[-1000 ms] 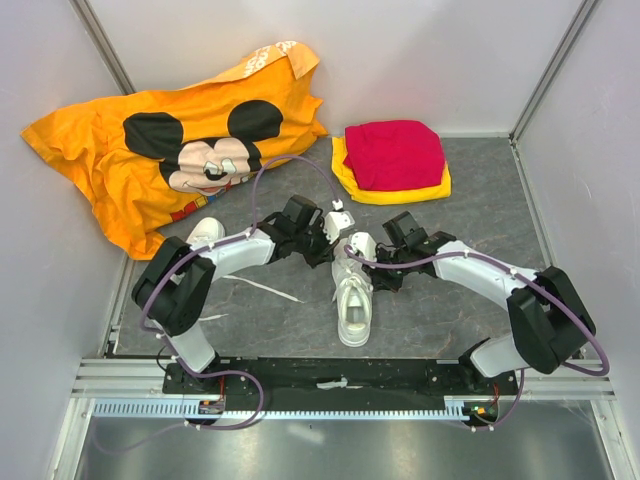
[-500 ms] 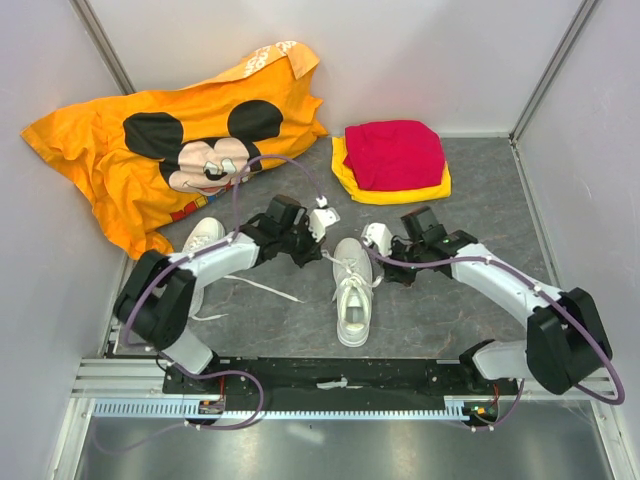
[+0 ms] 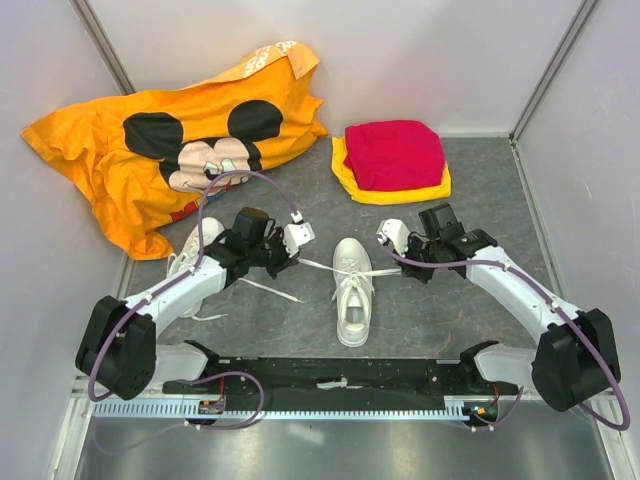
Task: Tie the shoes
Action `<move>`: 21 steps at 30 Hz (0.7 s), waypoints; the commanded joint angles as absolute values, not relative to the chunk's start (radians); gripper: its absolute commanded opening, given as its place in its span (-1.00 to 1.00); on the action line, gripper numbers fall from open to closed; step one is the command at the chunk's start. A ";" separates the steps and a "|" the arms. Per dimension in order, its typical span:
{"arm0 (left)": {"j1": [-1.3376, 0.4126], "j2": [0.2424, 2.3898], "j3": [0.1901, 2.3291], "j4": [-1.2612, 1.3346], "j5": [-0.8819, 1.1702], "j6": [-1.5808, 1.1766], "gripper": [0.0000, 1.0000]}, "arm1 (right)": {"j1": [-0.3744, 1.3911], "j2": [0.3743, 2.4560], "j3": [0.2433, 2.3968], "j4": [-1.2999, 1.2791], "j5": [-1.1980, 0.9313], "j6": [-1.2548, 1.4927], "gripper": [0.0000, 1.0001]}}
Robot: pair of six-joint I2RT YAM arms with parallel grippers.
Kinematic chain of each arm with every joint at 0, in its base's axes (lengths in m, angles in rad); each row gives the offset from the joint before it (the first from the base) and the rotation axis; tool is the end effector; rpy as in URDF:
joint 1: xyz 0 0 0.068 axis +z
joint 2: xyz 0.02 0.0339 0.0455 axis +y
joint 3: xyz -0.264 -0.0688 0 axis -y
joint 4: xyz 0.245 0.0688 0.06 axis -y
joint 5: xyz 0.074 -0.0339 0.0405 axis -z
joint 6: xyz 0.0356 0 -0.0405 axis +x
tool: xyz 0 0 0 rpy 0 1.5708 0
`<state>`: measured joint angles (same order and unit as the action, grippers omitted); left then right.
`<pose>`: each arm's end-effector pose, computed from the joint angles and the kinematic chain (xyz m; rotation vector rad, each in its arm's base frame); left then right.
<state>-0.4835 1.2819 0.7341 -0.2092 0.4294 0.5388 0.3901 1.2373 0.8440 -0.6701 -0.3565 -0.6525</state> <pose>0.2255 -0.1352 0.2171 1.3013 1.8825 -0.4695 0.2127 0.1009 0.2306 -1.3844 2.1695 0.3720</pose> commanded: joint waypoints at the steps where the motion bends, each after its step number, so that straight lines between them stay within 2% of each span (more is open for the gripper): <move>1: -0.457 1.249 0.706 -0.227 0.394 0.629 -0.97 | 0.370 1.218 0.821 -0.692 -0.268 -0.680 -1.00; 6: -0.459 1.288 0.724 -0.219 0.437 0.597 -0.97 | 0.368 1.238 0.811 -0.635 -0.323 -0.632 -1.00; 17: -0.466 1.436 0.798 -0.163 0.477 0.485 -0.97 | 0.371 1.420 0.867 -0.516 -0.380 -0.522 -1.00; 20: -0.466 1.450 0.796 -0.166 0.480 0.482 -0.95 | 0.371 1.448 0.871 -0.515 -0.387 -0.525 -0.89; 21: -0.466 1.451 0.795 -0.170 0.480 0.482 -0.90 | 0.371 1.451 0.868 -0.518 -0.393 -0.526 -0.75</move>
